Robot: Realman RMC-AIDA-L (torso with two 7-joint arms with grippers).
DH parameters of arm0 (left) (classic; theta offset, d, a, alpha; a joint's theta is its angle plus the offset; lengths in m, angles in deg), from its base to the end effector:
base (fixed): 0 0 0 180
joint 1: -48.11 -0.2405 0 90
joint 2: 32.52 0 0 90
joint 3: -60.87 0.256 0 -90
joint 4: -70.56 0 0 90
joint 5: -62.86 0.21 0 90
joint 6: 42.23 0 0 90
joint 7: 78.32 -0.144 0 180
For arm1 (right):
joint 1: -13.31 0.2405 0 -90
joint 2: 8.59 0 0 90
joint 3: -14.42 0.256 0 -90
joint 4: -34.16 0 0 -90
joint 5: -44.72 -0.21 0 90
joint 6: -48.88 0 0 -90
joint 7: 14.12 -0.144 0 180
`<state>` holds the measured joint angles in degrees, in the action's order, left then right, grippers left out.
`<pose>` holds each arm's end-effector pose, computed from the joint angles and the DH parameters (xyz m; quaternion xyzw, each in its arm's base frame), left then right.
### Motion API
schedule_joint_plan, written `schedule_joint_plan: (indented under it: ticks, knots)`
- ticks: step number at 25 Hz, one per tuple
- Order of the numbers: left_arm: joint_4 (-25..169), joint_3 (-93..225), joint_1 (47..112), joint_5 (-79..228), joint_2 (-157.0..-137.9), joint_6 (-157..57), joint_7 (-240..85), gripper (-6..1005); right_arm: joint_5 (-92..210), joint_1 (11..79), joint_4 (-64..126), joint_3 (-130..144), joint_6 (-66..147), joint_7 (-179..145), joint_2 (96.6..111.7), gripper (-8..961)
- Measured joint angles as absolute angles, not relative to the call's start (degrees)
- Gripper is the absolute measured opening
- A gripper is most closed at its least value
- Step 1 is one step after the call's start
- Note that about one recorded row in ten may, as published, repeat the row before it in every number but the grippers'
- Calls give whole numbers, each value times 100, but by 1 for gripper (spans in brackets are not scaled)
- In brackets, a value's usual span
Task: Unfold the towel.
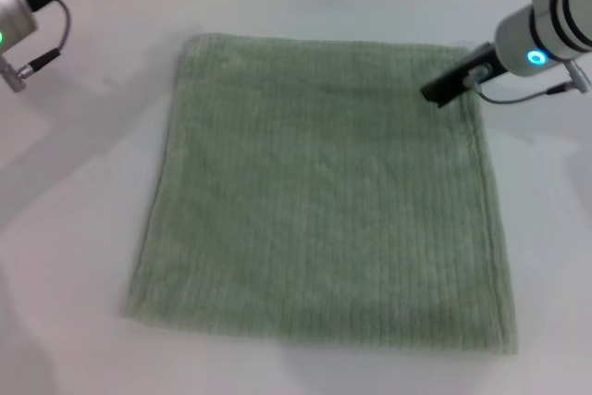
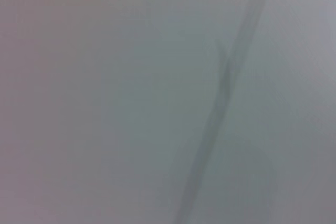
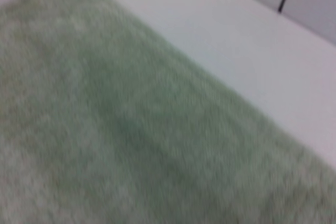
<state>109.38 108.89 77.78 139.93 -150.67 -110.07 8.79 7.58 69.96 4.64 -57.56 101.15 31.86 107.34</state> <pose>-0.2392 0.3980 0.0576 -0.7879 -0.3104 -0.4310 0.3116 0.1946 0.4518 -0.0444 -0.9102 0.3073 -0.1134 0.2534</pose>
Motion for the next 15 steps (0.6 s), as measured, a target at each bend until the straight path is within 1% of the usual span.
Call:
schedule_joint_plan:
  ticks: [1, 2, 3, 4, 7, 8, 15]
  knots:
    - [10938, 10889, 7778, 13993, -15067, -11007, 879, 742, 758, 6996, 464, -5756, 10115, 3186, 10734, 21]
    - [10938, 10889, 7778, 13993, -15067, -11007, 879, 742, 756, 6996, 407, -5733, 10071, 3212, 10764, 21]
    - [10148, 10489, 7865, 13239, -15077, -11016, 47, 742, 752, 6997, 349, -5698, 10002, 3259, 10804, 21]
    - [9799, 10327, 7898, 12848, -15086, -11026, -450, 743, 732, 6997, 288, -5650, 9926, 3333, 10846, 21]
    - [8985, 10095, 7957, 11781, -15094, -11045, -1755, 743, 502, 6988, 136, -5558, 9624, 3648, 10962, 21]
    - [8985, 10095, 7957, 11781, -15094, -11045, -1755, 743, 347, 6975, 112, -5551, 9471, 3783, 10992, 21]
    - [8357, 10084, 8157, 11143, -15107, -11021, -3058, 744, -1174, 6718, 114, -5916, 8002, 4632, 11077, 21]
